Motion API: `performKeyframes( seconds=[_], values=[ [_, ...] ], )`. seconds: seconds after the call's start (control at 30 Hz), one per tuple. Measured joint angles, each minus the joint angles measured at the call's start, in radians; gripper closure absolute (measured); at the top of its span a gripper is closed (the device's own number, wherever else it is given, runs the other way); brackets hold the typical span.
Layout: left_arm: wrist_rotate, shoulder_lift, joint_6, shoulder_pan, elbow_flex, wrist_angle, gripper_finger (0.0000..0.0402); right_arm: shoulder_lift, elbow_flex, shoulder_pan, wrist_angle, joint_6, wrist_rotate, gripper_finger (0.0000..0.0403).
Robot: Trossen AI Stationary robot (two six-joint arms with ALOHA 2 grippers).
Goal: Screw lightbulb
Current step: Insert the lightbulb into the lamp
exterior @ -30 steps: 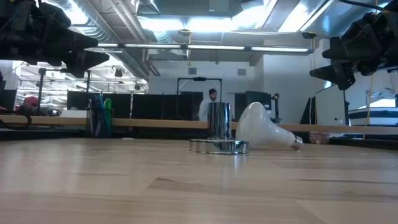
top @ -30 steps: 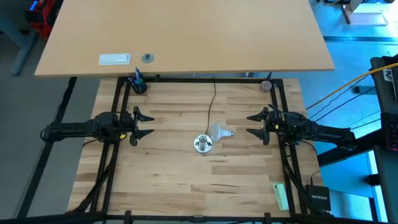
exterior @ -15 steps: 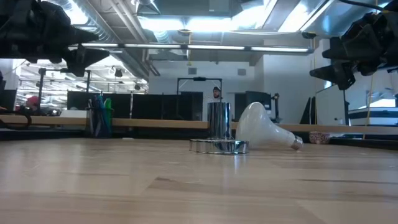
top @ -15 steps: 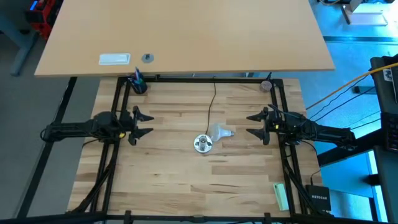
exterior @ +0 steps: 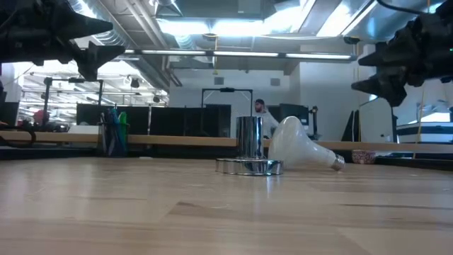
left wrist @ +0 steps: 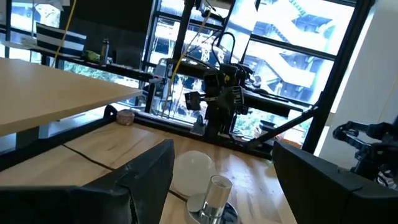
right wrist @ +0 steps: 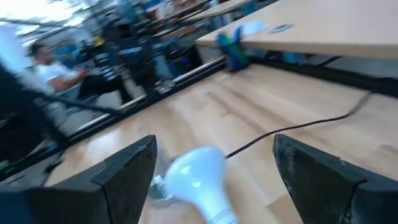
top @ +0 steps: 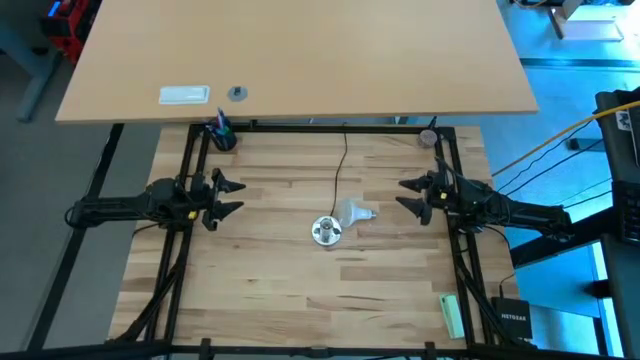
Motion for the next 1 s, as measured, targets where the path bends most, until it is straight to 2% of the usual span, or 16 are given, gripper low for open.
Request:
performKeyframes(
  seconds=[0.13,0.37,0.53,0.7,0.8,0.9,1.0],
  values=[
    [0.000,0.000,-0.018,0.000,0.000,0.001,0.0139,0.000,0.000,0.000,-0.002,0.009,0.013,0.0078],
    [-0.024,0.000,-0.103,0.001,0.000,-0.015,0.0139,0.000,0.000,0.000,0.019,0.204,-0.121,0.0078],
    [-0.047,0.000,-0.203,0.001,0.000,0.021,0.0139,0.022,0.000,0.000,0.159,0.284,-0.110,0.0078],
    [-0.063,0.019,-0.189,0.000,0.001,0.137,0.0139,0.122,0.000,0.000,0.409,0.187,-0.101,0.0078],
    [-0.109,0.072,-0.158,0.000,0.033,0.137,0.0139,0.228,0.004,0.000,0.507,0.083,-0.113,0.0078],
    [-0.134,0.165,-0.121,0.000,0.089,0.141,0.0139,0.346,0.063,0.000,0.484,-0.033,-0.150,0.0078],
    [-0.140,0.281,-0.086,0.000,0.149,0.133,0.0139,0.449,0.172,0.000,0.317,-0.143,-0.189,0.0078]
  ],
)
